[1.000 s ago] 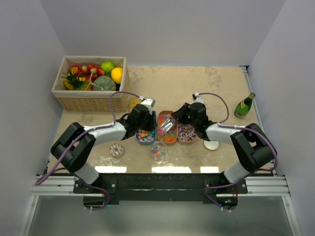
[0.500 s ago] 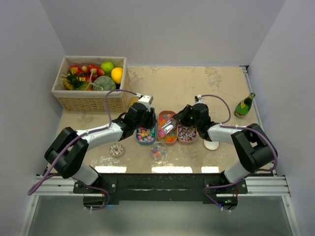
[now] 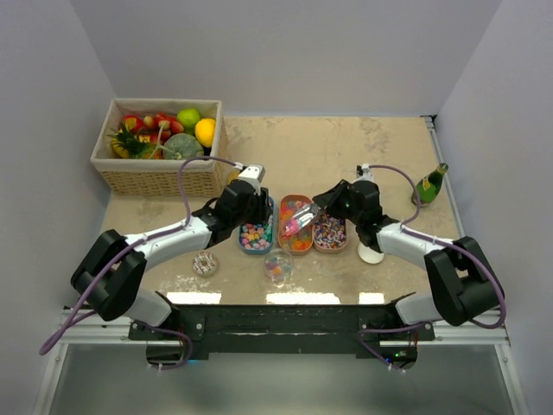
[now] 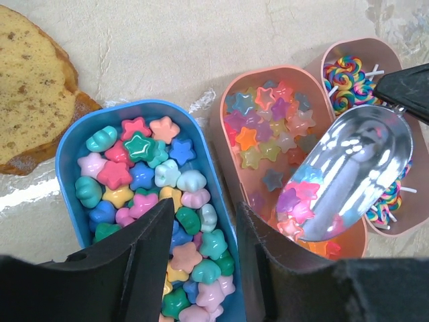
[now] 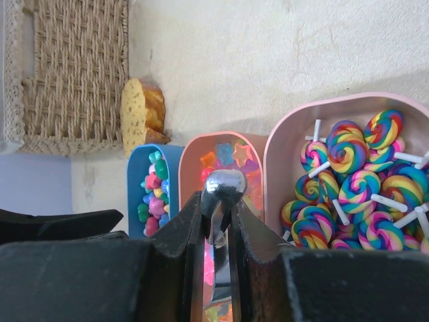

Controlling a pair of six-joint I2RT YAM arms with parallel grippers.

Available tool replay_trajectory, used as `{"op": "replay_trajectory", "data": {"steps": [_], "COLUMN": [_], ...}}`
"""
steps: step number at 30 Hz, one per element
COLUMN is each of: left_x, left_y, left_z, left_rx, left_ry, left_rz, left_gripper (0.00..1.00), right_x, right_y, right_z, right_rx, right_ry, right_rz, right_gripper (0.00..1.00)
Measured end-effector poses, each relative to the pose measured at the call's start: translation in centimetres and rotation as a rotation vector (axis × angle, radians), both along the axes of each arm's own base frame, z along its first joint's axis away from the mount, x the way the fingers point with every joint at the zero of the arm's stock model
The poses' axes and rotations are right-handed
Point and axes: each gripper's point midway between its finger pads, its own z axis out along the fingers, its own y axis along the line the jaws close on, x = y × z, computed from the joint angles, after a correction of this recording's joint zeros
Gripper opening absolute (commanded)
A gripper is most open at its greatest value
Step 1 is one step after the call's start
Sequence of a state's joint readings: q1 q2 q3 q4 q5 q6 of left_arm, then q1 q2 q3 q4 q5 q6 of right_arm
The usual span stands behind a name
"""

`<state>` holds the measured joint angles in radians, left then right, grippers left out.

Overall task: Pack the candies
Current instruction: Scoop the fake candies from the storage box.

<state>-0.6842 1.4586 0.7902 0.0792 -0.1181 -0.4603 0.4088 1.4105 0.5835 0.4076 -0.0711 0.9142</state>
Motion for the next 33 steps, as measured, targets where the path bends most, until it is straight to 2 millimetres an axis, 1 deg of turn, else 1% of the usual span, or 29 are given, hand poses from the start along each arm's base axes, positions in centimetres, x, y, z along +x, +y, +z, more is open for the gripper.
{"op": "replay_trajectory", "data": {"steps": [4,10,18,25,33], "left_x": [0.0,0.0,0.1,0.0,0.0], "left_y": [0.2,0.5,0.7,1.1,1.5], "left_z": [0.1,0.6,0.6,0.3,0.5], "left_rx": [0.004,0.006,0.013,0.029,0.038], "left_ry": [-0.002,-0.013,-0.015,-0.007,-0.013], "left_rz": [0.007,0.019,0.029,0.04,0.054], "left_gripper": [0.48,0.49,0.49,0.5,0.5], "right_x": [-0.1,-0.4,-0.5,-1.5,-2.7], "right_y": [-0.6,-1.8,-2.8,-1.9,0.4], "right_z": [0.2,0.1,0.9,2.0,4.4], "right_rx": [-0.002,-0.012,0.001,0.042,0.124], "right_ry": [-0.008,0.003,-0.017,-0.044,-0.109], "right_rz": [-0.017,-0.048,-0.069,0.0,0.152], "right_gripper": [0.0,0.0,0.0,0.0,0.0]}}
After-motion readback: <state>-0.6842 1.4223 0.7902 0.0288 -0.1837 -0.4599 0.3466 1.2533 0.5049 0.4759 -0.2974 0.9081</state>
